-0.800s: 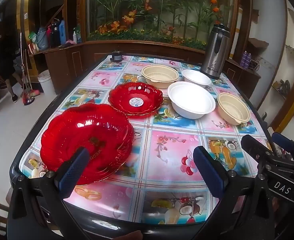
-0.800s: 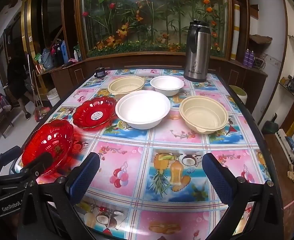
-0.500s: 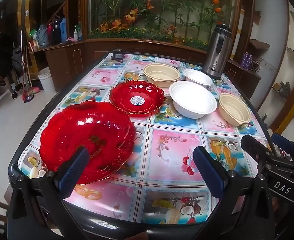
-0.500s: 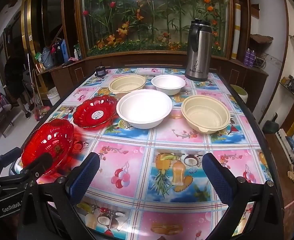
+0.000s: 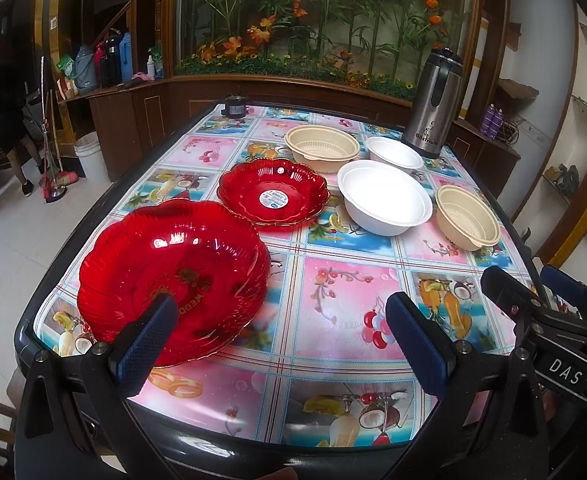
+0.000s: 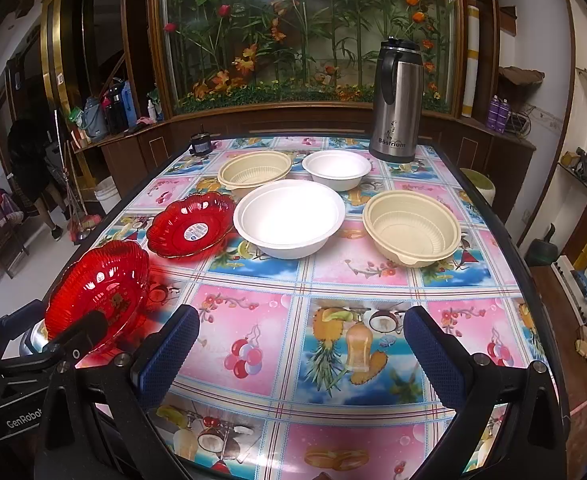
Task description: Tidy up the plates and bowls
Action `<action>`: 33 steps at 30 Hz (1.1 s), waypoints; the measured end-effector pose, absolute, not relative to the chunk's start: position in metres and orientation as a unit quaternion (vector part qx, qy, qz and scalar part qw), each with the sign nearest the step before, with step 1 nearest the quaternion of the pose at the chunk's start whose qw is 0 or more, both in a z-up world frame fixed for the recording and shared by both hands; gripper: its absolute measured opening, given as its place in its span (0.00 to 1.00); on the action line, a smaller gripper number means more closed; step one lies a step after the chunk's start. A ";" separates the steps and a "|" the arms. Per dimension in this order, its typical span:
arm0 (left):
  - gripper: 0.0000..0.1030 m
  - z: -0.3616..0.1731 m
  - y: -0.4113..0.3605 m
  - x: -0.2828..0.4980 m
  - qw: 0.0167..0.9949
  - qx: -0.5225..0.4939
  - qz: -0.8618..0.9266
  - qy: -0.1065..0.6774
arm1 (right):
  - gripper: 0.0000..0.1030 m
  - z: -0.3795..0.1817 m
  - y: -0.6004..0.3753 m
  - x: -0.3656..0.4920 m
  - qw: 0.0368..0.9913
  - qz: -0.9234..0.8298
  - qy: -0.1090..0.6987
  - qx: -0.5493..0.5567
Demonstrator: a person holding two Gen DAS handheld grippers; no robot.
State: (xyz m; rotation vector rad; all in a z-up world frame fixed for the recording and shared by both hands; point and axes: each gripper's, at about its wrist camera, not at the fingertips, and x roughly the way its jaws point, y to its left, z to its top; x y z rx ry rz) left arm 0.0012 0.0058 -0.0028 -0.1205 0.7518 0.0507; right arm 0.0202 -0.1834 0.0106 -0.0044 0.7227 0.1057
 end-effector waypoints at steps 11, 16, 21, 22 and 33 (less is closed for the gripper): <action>1.00 -0.004 0.005 0.001 0.928 -0.058 0.026 0.366 | 1.00 0.011 -0.183 0.021 0.934 0.052 0.353 0.000; 1.00 -0.004 0.005 0.001 0.928 -0.058 0.026 0.366 | 1.00 0.008 -0.182 0.022 0.934 0.053 0.354 0.001; 1.00 -0.004 0.006 0.002 0.929 -0.057 0.027 0.366 | 1.00 0.008 -0.182 0.022 0.932 0.055 0.358 0.001; 1.00 -0.004 0.006 0.002 0.928 -0.058 0.027 0.366 | 1.00 0.009 -0.182 0.022 0.932 0.055 0.359 0.001; 1.00 -0.002 0.008 0.005 0.928 -0.058 0.027 0.367 | 1.00 0.009 -0.182 0.023 0.930 0.055 0.363 0.001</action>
